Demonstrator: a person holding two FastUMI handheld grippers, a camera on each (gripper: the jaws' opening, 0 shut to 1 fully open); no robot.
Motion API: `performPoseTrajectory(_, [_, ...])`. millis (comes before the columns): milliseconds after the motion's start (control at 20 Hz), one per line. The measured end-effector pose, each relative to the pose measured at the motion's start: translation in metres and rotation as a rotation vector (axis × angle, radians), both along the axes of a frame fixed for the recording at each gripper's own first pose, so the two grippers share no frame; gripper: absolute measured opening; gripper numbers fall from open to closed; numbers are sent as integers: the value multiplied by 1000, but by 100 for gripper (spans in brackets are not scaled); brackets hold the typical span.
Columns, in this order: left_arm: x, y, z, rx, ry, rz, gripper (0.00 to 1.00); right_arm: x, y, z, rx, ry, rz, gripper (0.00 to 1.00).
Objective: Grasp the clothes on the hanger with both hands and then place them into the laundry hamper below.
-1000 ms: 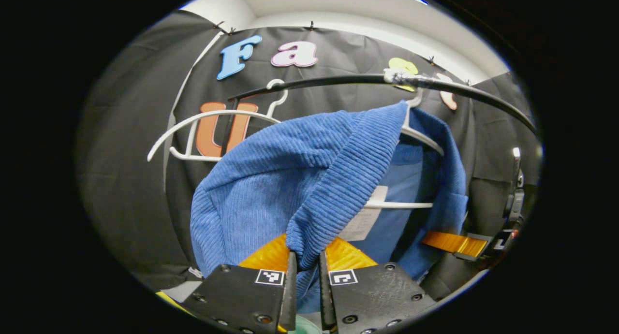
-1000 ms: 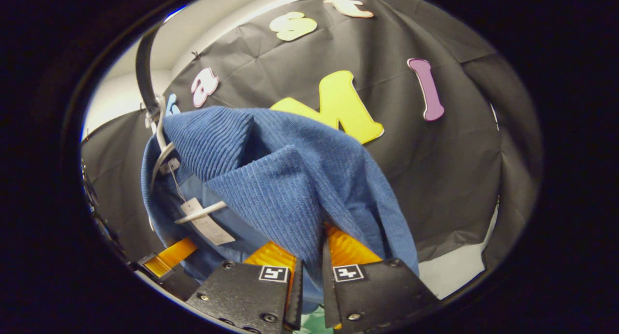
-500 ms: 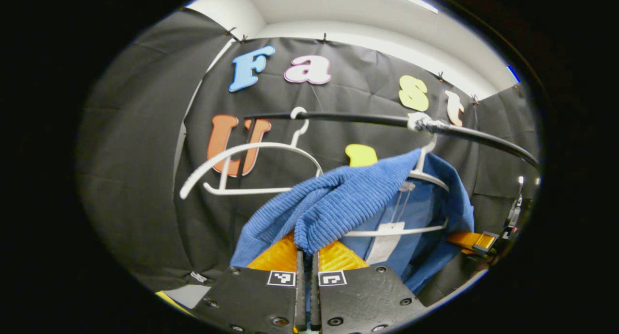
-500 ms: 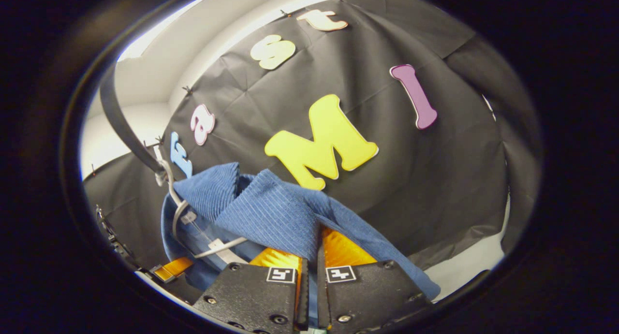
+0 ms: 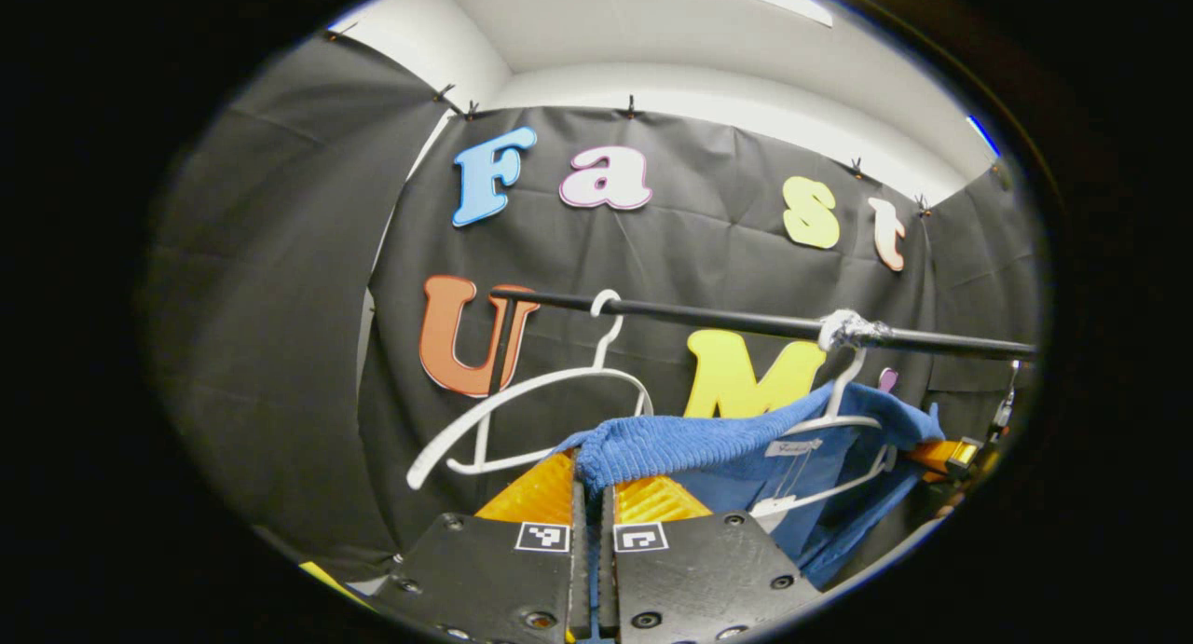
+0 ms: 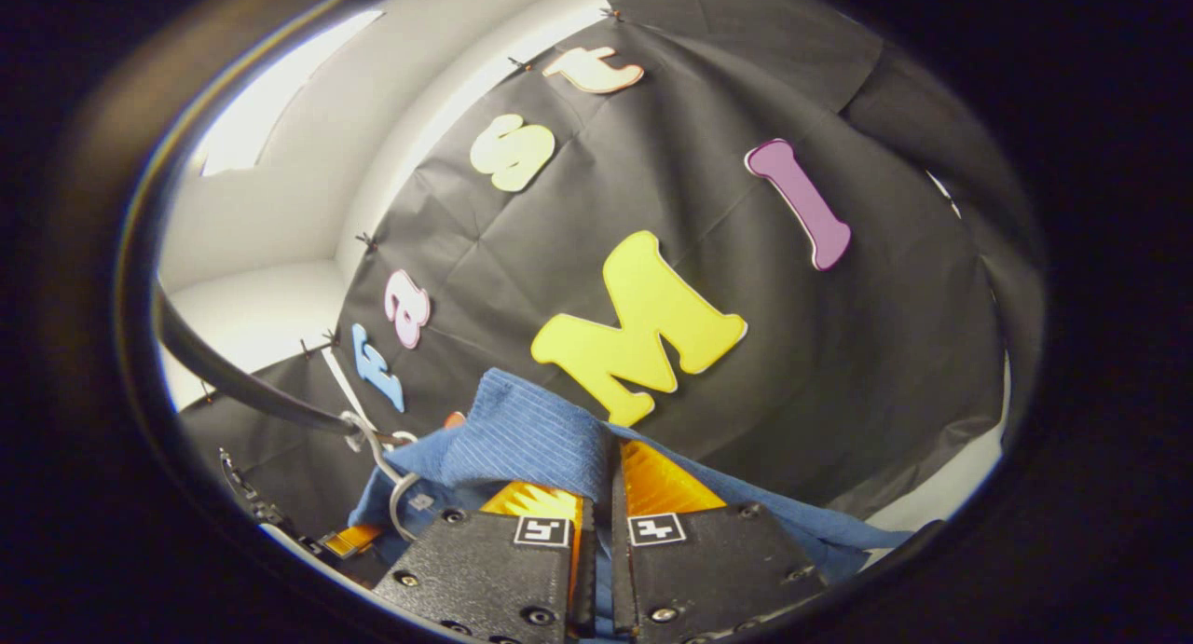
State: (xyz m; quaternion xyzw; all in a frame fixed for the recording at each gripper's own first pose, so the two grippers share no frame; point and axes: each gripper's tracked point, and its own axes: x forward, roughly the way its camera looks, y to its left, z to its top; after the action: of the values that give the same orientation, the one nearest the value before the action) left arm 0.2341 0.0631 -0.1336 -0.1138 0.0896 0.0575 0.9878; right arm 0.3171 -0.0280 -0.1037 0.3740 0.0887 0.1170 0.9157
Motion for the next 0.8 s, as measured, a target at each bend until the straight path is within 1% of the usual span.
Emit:
performPoseTrajectory(100, [9,4,4,27,1,-21,3,12,-8,15,-11,-32,-6,10])
performPoseTrajectory(200, [13,3,9,67,4,-43,3,22,-11,16,-52,-35,1,9])
performPoseTrajectory(250, [15,3,12,95,4,-57,7,26,-12,19,-62,-37,6,10])
performPoseTrajectory(300, [15,2,15,118,4,-71,3,31,-11,21,-69,-37,18,10])
performPoseTrajectory(400, [19,1,22,156,3,-105,3,42,-12,23,-81,-34,39,10])
performPoseTrajectory(450, [23,2,24,173,4,-123,7,45,-10,24,-84,-37,52,10])
performPoseTrajectory(500, [25,3,24,181,10,-139,3,49,-10,26,-93,-40,68,10])
performPoseTrajectory(550, [28,3,23,185,22,-156,7,52,-11,25,-111,-42,80,10])
performPoseTrajectory(600, [30,5,20,185,33,-173,7,56,-14,26,-127,-48,91,10])
performPoseTrajectory(650, [33,7,18,189,46,-190,3,59,-13,26,-142,-48,107,10])
performPoseTrajectory(700, [35,9,14,197,62,-205,7,64,-12,27,-154,-50,130,10])
performPoseTrajectory(750, [39,13,11,201,79,-220,7,68,-11,24,-176,-45,151,8])
performPoseTrajectory(800, [42,16,7,203,98,-233,7,74,-10,22,-204,-44,170,10])
